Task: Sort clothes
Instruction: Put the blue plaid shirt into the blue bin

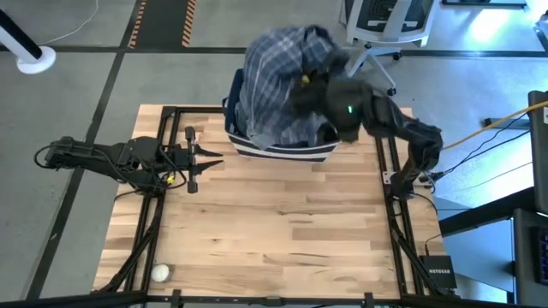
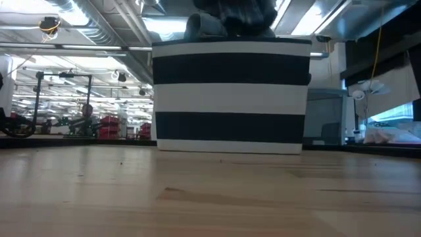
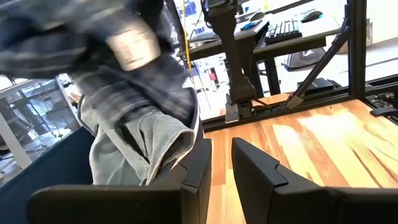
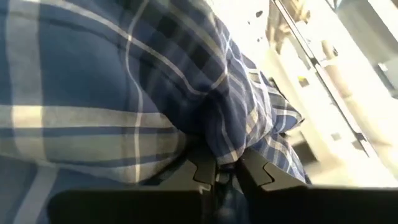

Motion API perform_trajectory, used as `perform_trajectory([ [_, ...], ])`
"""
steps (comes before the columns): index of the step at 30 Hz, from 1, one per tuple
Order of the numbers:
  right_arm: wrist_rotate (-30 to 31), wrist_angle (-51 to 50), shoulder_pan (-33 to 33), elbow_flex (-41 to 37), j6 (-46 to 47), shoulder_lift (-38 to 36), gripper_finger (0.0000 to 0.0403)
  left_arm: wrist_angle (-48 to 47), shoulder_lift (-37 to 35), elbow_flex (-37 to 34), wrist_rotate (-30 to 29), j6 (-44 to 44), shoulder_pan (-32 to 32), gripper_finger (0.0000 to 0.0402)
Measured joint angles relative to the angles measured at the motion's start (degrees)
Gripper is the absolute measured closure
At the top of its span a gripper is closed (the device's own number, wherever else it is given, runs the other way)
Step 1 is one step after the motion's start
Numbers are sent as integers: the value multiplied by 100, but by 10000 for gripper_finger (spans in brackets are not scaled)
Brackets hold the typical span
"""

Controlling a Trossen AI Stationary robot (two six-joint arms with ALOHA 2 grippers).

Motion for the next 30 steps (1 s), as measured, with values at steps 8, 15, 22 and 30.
perform_trajectory([
  [8, -978, -1248, -1329, -10, 1052, 370, 369, -3, 1, 0, 0, 0, 1, 343],
  [15, -2248, -3409, -2042, -22, 2679, 1312, 368, -26, 0, 0, 1, -1, 2, 343],
  [22, -3153, -3550, -2177, -20, 2890, 2426, 367, -27, 0, 0, 0, -43, 2, 343],
  [30, -3608, -3255, -2195, -13, 2982, 3255, 362, -66, 0, 0, 0, -96, 2, 343],
])
